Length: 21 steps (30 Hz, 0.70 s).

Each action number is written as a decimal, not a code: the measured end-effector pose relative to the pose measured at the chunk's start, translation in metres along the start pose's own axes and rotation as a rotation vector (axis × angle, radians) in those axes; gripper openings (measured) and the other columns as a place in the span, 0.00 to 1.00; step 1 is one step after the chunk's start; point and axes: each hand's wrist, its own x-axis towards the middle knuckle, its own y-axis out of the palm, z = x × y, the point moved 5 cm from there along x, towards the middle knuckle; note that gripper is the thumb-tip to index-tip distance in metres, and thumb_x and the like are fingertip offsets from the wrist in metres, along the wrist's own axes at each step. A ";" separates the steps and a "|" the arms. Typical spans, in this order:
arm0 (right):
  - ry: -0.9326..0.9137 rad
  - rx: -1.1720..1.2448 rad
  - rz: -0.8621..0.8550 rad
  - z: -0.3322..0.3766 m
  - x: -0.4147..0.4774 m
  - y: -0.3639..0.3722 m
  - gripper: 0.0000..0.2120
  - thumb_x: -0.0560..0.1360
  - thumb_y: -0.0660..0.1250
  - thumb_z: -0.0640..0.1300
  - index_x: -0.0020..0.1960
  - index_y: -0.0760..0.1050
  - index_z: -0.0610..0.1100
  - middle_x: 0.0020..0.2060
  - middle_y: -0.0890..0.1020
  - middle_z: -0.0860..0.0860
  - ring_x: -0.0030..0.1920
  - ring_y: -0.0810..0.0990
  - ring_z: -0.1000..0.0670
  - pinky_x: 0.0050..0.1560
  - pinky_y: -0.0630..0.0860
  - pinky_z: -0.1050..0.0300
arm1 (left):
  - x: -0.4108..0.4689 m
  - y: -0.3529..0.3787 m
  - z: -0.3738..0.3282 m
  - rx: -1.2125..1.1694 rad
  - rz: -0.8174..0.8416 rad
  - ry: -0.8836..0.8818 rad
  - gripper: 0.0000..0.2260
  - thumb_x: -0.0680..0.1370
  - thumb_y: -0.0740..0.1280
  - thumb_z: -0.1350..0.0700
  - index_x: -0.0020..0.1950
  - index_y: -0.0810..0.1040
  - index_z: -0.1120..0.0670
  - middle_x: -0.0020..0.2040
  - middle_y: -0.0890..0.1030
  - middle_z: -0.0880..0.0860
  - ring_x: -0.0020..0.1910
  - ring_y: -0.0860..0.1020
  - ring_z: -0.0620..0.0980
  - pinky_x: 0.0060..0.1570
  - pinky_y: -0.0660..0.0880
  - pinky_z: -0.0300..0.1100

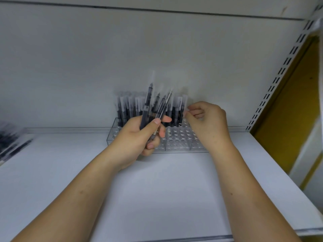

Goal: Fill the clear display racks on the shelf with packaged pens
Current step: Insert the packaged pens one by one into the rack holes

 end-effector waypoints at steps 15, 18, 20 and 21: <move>0.117 0.605 0.345 0.041 -0.023 0.015 0.06 0.80 0.70 0.40 0.45 0.80 0.43 0.33 0.84 0.49 0.27 0.73 0.49 0.26 0.67 0.65 | -0.002 0.003 -0.001 0.142 0.097 0.024 0.17 0.86 0.62 0.48 0.49 0.84 0.57 0.32 0.70 0.68 0.27 0.62 0.51 0.30 0.57 0.40; 0.115 0.624 0.333 0.039 -0.021 0.015 0.05 0.79 0.71 0.39 0.44 0.80 0.42 0.34 0.84 0.46 0.27 0.73 0.49 0.26 0.67 0.65 | -0.001 0.008 -0.002 0.140 0.100 -0.007 0.17 0.87 0.59 0.52 0.51 0.82 0.60 0.25 0.74 0.50 0.24 0.62 0.48 0.28 0.56 0.37; 0.116 0.641 0.327 0.039 -0.021 0.016 0.06 0.79 0.71 0.38 0.44 0.79 0.42 0.34 0.84 0.45 0.26 0.74 0.49 0.26 0.67 0.65 | -0.002 0.010 -0.003 0.129 0.102 -0.019 0.16 0.88 0.57 0.53 0.57 0.81 0.62 0.28 0.80 0.49 0.23 0.63 0.47 0.27 0.57 0.36; 0.118 0.645 0.319 0.038 -0.021 0.015 0.06 0.79 0.71 0.38 0.44 0.79 0.42 0.34 0.84 0.45 0.27 0.75 0.49 0.26 0.67 0.64 | -0.002 0.010 -0.003 0.115 0.100 -0.018 0.15 0.88 0.57 0.54 0.59 0.80 0.62 0.33 0.84 0.51 0.23 0.63 0.48 0.26 0.57 0.36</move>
